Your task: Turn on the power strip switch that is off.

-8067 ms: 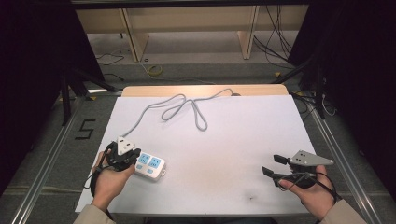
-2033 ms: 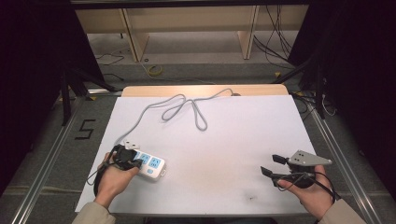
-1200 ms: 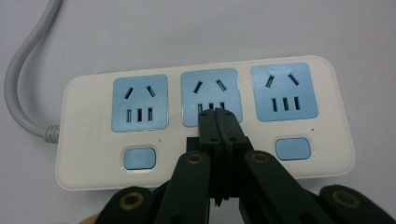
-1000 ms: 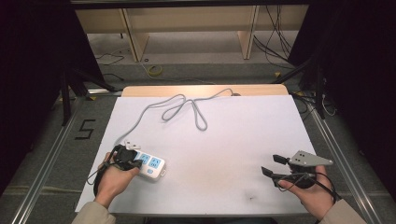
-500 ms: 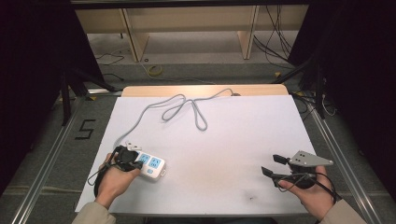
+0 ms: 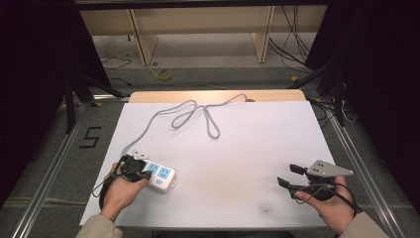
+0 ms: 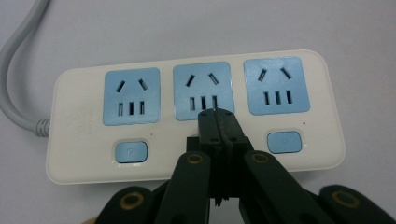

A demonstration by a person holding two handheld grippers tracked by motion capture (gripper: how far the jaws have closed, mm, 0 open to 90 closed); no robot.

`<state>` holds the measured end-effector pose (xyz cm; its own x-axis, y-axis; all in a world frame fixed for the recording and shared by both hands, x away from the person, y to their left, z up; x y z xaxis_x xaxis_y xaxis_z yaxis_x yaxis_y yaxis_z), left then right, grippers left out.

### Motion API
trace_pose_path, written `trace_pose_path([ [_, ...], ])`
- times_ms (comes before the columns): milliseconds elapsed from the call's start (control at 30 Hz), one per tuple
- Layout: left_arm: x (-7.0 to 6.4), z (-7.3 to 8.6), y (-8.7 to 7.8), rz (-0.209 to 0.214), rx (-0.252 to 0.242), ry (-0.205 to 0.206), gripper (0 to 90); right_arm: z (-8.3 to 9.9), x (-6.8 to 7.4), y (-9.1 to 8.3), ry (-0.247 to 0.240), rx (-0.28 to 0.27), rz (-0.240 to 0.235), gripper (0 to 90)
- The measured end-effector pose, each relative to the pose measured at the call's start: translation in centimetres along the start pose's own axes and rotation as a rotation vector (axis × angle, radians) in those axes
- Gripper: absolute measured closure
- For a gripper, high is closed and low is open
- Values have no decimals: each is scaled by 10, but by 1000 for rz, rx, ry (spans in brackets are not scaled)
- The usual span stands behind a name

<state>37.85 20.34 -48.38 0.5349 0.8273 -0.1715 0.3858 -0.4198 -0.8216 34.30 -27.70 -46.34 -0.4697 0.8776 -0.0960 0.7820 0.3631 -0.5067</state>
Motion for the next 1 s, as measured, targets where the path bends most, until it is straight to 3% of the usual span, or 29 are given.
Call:
trace_pose_path([
  [1000, 0, -1, 0, -3, 10, 18, 900, 0, -1, 0, 1, 1, -1, 336],
])
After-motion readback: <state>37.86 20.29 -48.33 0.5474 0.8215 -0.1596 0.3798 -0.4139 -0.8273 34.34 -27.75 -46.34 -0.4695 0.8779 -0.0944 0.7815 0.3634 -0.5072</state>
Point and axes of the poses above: each handheld gripper's, and its own axes: y roughly forward along the jaws, z roughly out of its underside, x roughly to its left, the point moved 4 cm from there along y, roughly forward along the jaws, and after that the axes turned 15 degrees about z, right-handed, at the moved point
